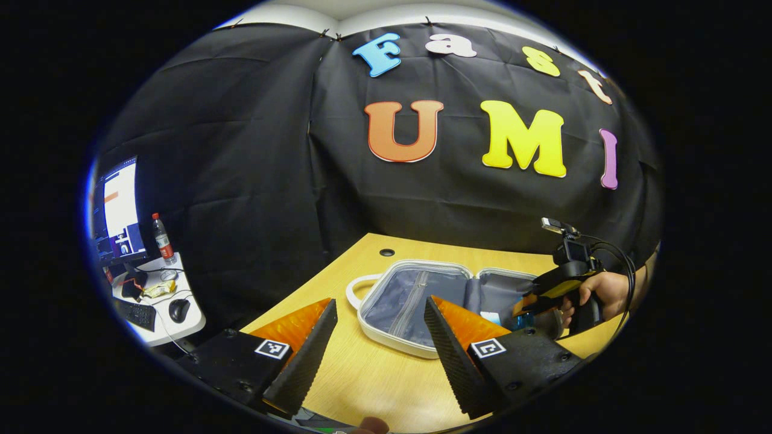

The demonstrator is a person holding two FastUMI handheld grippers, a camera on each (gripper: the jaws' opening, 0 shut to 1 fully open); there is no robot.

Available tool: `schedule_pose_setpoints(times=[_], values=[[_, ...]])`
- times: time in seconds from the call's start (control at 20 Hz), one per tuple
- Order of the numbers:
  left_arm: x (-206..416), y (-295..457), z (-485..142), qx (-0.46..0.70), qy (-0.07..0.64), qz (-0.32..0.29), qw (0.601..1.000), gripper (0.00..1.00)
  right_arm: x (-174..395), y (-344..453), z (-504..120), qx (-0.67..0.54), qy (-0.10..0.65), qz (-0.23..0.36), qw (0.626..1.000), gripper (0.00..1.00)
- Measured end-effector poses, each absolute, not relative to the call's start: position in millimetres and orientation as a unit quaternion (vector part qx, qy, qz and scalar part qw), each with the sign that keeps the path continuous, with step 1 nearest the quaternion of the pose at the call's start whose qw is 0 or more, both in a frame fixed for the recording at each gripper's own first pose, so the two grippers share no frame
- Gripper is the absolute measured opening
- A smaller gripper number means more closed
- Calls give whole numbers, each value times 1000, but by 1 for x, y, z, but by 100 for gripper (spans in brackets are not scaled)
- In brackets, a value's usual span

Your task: First open the suitcase, pack the skin care products into it, and then close the suitcase.

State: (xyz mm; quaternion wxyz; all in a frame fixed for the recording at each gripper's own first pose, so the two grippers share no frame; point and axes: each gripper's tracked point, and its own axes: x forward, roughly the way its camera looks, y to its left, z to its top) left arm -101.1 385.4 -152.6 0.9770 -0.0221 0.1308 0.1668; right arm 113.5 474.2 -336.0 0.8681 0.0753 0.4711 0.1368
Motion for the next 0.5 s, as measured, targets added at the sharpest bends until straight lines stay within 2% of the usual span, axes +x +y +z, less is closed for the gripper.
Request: schedule_pose_setpoints(times=[0.2,0.35,0.4,0.45,0.5], values=[[-100,410,-161,-37,142,183,972,93,115,477,-319,92,455,158,872,44],[-94,433,-169,-56,151,198,967,93,117,473,-292,102,431,176,879,59],[-90,441,-172,-65,154,202,965,94,116,471,-283,108,424,181,881,60],[-85,450,-175,-75,157,206,963,94,116,467,-274,115,417,184,883,65],[-80,461,-179,-88,160,211,960,94,115,461,-265,120,410,185,885,65]])
